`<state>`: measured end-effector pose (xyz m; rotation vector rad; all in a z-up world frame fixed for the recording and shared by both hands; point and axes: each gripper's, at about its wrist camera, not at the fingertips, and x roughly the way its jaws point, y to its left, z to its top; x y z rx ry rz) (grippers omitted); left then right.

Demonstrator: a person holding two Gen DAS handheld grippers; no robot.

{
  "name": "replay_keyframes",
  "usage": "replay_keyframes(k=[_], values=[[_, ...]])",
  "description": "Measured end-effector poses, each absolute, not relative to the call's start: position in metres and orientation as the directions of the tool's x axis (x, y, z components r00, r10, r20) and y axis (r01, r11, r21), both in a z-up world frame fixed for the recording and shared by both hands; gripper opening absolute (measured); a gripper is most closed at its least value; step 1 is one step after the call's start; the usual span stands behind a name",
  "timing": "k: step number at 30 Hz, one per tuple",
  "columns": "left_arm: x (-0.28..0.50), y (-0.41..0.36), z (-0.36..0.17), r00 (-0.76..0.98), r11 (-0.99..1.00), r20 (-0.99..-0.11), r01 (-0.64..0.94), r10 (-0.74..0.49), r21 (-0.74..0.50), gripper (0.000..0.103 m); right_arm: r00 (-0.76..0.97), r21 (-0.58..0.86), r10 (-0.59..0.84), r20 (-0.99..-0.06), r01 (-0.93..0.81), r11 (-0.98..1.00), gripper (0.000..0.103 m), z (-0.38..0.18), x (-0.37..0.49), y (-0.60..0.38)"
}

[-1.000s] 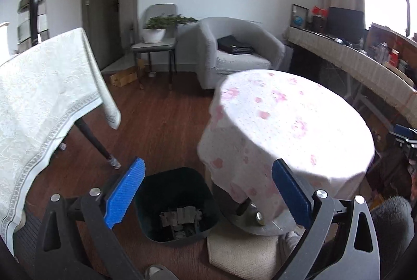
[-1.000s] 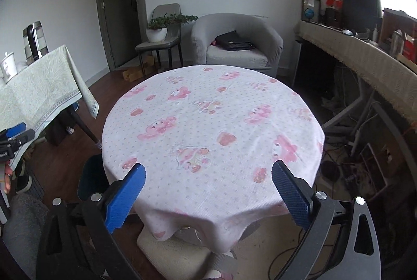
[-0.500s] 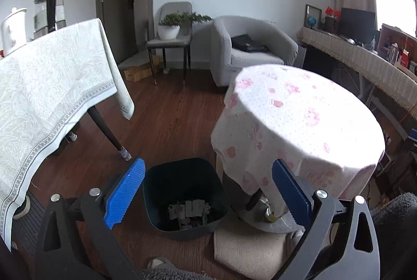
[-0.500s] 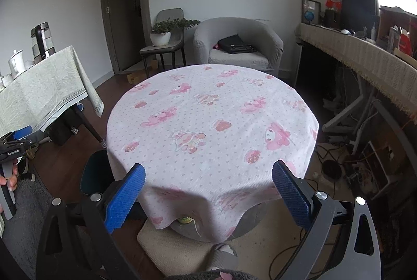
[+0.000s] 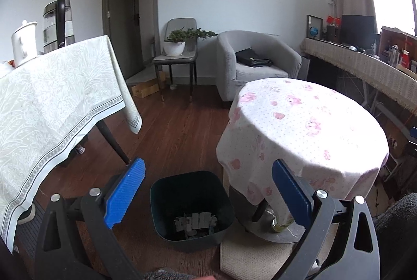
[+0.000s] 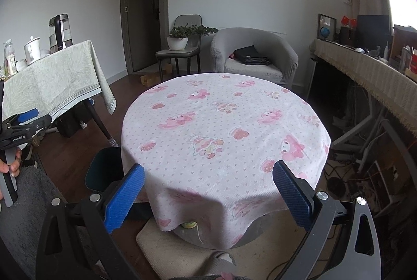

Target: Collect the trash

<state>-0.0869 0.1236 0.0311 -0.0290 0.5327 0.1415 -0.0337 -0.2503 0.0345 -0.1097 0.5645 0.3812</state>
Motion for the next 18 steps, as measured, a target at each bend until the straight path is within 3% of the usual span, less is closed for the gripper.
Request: replay_keyframes(k=[18], values=[[-0.0890, 0.1273, 0.0307, 0.850, 0.986, -0.509, -0.165, 0.137, -0.010, 0.100, 0.764, 0.020, 0.344, -0.545, -0.398, 0.917, 0.099, 0.0340, -0.0332, -0.2507]])
